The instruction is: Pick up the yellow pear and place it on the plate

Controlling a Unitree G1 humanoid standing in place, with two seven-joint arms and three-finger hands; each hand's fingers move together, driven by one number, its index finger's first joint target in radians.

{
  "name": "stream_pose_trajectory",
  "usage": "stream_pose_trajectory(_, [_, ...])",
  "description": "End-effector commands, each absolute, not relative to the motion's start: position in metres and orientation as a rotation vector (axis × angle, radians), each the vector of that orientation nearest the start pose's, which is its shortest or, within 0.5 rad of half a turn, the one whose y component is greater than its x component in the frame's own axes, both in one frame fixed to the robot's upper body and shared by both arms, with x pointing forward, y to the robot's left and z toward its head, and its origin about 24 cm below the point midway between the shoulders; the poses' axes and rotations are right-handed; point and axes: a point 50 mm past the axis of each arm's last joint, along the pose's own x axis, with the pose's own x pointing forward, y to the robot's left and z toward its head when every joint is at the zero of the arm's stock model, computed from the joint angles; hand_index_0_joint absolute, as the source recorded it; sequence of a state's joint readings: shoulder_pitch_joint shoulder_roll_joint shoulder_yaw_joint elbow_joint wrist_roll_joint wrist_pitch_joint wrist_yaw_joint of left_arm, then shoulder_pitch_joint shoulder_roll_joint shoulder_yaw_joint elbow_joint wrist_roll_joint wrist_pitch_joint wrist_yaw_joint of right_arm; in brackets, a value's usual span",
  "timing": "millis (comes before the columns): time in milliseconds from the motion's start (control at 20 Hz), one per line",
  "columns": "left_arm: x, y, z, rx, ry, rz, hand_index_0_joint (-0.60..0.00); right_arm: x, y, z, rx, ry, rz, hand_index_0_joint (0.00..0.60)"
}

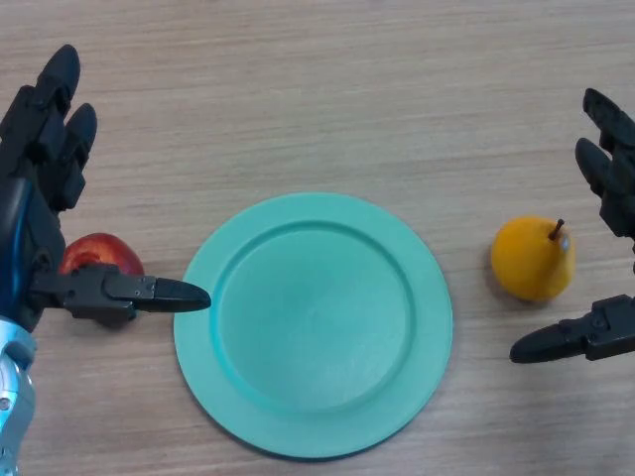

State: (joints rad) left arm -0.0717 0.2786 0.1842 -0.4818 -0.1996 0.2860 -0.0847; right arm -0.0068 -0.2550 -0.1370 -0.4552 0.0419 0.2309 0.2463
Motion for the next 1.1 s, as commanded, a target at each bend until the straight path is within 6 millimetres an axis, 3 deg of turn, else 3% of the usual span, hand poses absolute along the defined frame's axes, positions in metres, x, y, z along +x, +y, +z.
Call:
stream_pose_trajectory(50, [0.235, 0.217, 0.196, 0.176, -0.528, 0.028, 0.0, 0.233, -0.201, 0.172, -0.317, -0.468, 0.109, 0.0])
stream_pose_trajectory(500, [0.233, 0.215, 0.196, 0.191, -0.532, 0.027, 0.0, 0.235, -0.206, 0.172, -0.308, -0.462, 0.108, 0.0])
stream_pose_trajectory(800, [0.232, 0.214, 0.195, 0.198, -0.538, 0.022, 0.0, 0.264, -0.217, 0.162, -0.316, -0.489, 0.09, 0.0])
stream_pose_trajectory(1100, [0.232, 0.213, 0.194, 0.184, -0.534, 0.017, 0.0, 0.296, -0.225, 0.141, -0.361, -0.481, 0.064, 0.0])
